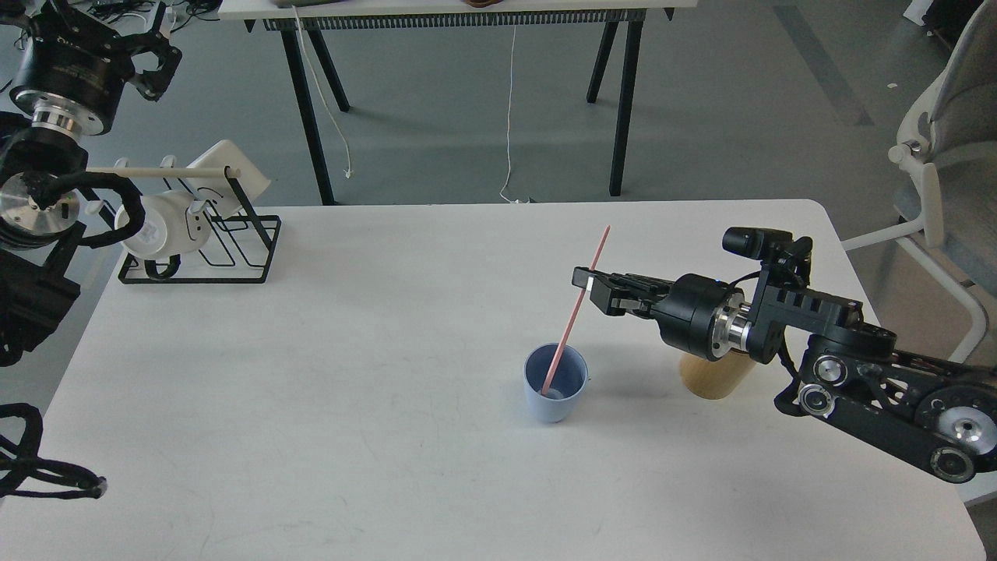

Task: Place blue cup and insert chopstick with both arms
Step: 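Open the right gripper to release the stick into the cup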

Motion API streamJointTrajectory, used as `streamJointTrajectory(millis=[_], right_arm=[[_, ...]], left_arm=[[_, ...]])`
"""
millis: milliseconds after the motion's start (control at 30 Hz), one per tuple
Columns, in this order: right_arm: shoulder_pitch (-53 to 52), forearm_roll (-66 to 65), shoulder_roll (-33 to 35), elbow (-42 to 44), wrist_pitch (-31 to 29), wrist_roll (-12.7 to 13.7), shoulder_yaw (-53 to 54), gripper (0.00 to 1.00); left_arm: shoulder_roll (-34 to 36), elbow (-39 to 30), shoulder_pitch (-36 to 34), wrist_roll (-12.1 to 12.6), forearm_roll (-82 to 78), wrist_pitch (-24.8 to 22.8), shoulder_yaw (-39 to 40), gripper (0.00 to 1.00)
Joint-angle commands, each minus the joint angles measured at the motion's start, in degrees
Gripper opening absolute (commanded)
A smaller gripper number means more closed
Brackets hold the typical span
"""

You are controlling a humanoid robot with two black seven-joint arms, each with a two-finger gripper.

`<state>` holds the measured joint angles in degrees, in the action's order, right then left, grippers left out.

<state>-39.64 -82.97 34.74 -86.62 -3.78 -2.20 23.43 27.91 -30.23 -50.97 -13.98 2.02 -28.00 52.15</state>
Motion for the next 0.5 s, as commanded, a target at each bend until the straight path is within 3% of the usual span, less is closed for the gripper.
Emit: streamJointTrajectory(millis=[0, 133, 467], right_arm=[[0.0, -0.35, -0.2, 0.13, 0.0, 0.0, -0.14, 0.27], [0.0, -0.61, -0.2, 0.13, 0.0, 0.09, -1.1, 0.08], [-0.08, -0.7, -0.11, 0.22, 0.0, 0.18, -1.73, 0.01]], left_arm=[[0.04, 0.0, -0.01, 0.0, 0.0, 0.0, -0.03, 0.99], [0.04, 0.0, -0.01, 0.0, 0.0, 0.0, 0.06, 0.99], [-0.04, 0.0, -0.01, 0.0, 0.0, 0.0, 0.06, 0.99]])
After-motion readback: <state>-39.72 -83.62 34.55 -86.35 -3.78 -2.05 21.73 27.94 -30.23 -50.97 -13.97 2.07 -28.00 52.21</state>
